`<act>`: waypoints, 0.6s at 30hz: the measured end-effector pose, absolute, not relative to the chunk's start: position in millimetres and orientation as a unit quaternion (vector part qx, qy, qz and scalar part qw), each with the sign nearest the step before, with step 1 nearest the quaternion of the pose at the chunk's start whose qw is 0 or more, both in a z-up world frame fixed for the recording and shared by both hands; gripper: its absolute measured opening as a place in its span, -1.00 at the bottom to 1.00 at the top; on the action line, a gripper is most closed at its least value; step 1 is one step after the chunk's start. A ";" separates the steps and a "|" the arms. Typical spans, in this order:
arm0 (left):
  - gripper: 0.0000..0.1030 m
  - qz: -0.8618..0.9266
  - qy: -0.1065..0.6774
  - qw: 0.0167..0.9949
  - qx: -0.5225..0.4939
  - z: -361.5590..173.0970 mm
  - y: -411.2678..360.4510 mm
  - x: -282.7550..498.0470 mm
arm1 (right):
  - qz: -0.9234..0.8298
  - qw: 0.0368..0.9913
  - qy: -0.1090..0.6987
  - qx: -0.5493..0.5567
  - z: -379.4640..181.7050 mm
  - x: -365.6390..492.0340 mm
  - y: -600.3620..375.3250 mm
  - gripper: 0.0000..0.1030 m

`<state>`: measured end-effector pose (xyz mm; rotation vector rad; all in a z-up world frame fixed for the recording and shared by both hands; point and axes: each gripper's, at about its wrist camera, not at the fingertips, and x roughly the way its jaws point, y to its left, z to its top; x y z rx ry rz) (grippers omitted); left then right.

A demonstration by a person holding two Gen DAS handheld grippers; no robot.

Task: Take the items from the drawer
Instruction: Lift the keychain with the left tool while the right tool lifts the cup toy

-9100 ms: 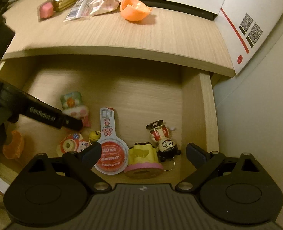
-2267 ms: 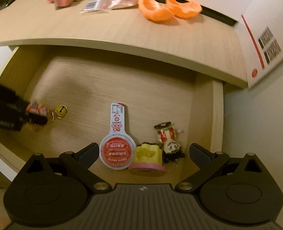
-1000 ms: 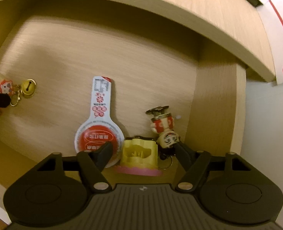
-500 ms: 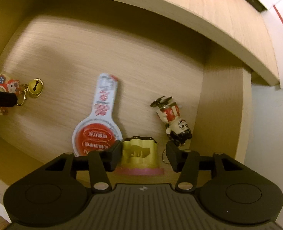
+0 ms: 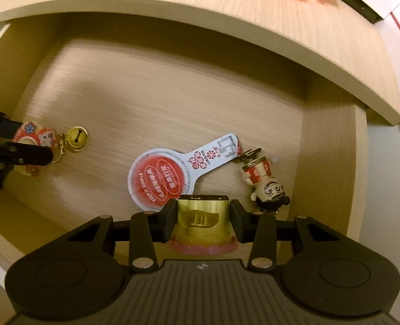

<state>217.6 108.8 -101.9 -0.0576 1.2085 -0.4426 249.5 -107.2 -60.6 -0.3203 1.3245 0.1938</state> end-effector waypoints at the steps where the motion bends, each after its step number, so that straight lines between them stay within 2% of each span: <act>1: -0.29 -0.207 0.564 0.799 -0.027 -102.0 109.0 217.7 | 0.088 0.774 0.611 -0.145 -55.1 244.9 -104.2 -0.19; 11: -0.29 -0.210 0.554 0.805 -0.027 -97.5 110.3 214.6 | 0.083 0.782 0.605 -0.122 -45.6 230.7 -93.4 -0.19; 12: -0.30 -0.212 0.552 0.806 -0.025 -96.4 110.1 214.2 | 0.084 0.784 0.603 -0.120 -45.3 232.0 -92.4 -0.19; 13: -0.41 -0.215 0.551 0.806 -0.024 -95.1 109.7 214.1 | 0.083 0.786 0.601 -0.117 -41.0 229.9 -91.4 -0.19; 18: -0.41 -0.231 0.538 0.811 -0.020 -81.8 110.7 212.6 | 0.084 0.796 0.590 -0.109 -29.5 229.5 -88.6 -0.19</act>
